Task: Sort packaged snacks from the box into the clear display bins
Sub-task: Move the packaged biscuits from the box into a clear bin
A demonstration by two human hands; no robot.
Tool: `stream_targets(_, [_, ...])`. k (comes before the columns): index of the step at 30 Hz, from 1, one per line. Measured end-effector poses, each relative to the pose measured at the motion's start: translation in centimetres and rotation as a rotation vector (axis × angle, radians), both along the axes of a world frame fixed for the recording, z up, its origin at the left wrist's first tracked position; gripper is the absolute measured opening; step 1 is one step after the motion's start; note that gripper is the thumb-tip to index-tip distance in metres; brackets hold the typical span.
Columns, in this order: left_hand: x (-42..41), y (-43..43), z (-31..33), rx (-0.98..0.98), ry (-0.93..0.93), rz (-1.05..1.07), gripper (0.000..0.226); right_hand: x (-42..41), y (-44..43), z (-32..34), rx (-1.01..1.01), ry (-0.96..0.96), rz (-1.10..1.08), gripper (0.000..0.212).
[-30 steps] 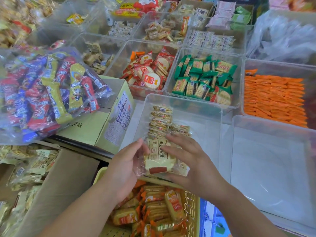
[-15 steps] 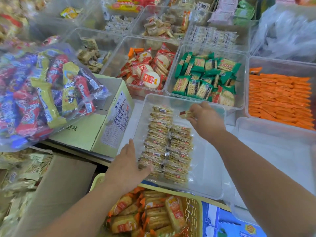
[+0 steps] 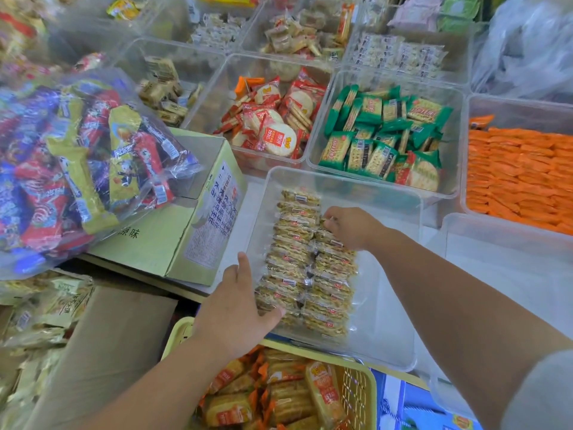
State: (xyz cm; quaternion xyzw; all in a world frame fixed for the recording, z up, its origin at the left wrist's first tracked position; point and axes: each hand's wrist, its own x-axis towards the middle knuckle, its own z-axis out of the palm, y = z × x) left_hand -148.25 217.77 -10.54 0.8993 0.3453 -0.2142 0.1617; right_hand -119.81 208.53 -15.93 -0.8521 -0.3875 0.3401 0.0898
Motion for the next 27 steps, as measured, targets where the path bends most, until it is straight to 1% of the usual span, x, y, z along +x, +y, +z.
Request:
stream_targets(7, [-0.1, -0.1, 0.0, -0.013, -0.030, 0.012, 0.128, -1.1, -0.1, 0.3, -0.029, -0.009, -0.008, 0.038])
stream_targets(11, [-0.2, 0.1, 0.5, -0.114, -0.066, 0.052, 0.126, -1.4, -0.8, 2.1, -0.060, -0.099, 0.022, 0.052])
stream_targets(13, [-0.7, 0.0, 1.2, -0.142, -0.126, 0.049, 0.120, -2.0, -1.6, 3.0, -0.062, -0.166, 0.019, 0.056])
stream_targets(16, [-2.8, -0.2, 2.8, -0.156, -0.269, 0.022, 0.103, -4.0, -2.8, 4.4, -0.053, -0.222, -0.015, 0.059])
stream_targets(21, [-10.7, 0.4, 5.4, -0.154, -0.464, 0.057, 0.081, -11.1, -2.6, 7.1, 0.076, -0.263, -0.093, 0.056])
stream_targets(24, [-16.6, 1.7, 6.8, -0.114, -0.601, 0.147, 0.067, -18.1, -0.6, 8.7, 0.200, -0.278, 0.012, 0.052])
stream_targets(27, [-23.0, 3.5, 7.5, -0.047, -0.689, 0.268, 0.052, -26.9, 2.3, 10.5, 0.407, -0.221, 0.131, 0.046])
